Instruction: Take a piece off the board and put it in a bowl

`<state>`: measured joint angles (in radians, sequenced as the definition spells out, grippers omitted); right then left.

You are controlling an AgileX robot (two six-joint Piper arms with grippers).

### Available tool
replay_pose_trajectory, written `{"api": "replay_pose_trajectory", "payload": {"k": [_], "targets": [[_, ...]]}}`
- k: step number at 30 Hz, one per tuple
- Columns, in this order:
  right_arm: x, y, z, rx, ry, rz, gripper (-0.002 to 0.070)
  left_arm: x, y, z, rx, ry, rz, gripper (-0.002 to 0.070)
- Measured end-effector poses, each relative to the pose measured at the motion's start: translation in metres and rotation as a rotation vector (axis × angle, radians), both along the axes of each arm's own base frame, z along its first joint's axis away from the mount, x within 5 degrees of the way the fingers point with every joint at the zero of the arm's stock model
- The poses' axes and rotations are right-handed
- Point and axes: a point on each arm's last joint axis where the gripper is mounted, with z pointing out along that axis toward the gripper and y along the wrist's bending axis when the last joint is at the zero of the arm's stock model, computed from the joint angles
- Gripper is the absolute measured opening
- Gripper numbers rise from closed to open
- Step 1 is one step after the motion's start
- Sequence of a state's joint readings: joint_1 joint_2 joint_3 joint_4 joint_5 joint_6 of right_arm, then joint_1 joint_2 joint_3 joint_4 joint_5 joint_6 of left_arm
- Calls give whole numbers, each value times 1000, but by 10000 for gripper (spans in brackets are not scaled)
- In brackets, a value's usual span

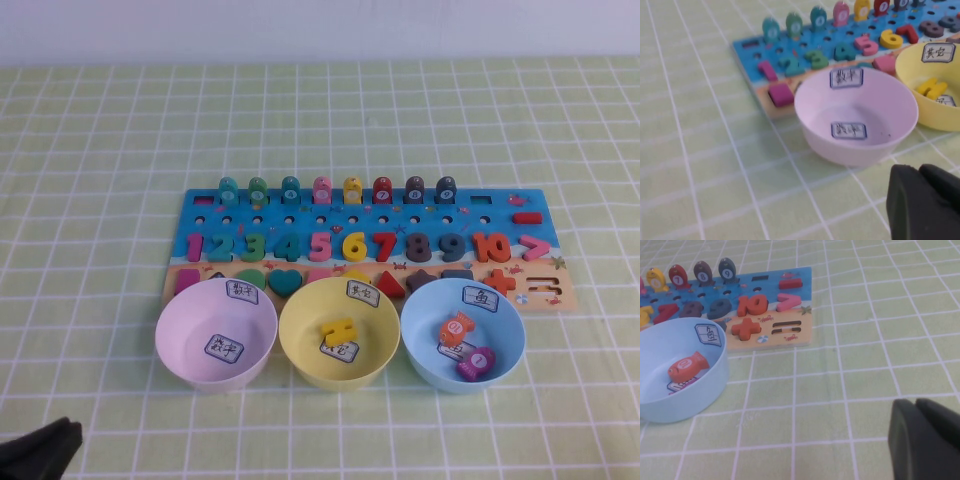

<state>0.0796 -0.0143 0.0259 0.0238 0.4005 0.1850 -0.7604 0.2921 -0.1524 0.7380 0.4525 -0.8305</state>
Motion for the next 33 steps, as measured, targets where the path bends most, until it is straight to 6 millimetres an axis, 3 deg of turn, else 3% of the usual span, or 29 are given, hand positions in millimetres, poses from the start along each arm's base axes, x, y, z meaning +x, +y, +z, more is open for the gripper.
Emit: {"api": "replay_pose_trajectory", "payload": {"k": [5,10,16,25,33], "targets": [[0,0,0,0,0,0,-17,-4,5,-23,-66,27,66,-2],[0,0,0,0,0,0,-17,-7,11,-32,11,-126,102,-2],[0,0,0,0,0,0,-17,-14,22,-28,62,-289,240,-2],[0,0,0,0,0,0,-17,-18,28,-43,79,-116,347,-3],[0,0,0,0,0,0,-17,-18,28,-44,78,-104,347,-3]]}}
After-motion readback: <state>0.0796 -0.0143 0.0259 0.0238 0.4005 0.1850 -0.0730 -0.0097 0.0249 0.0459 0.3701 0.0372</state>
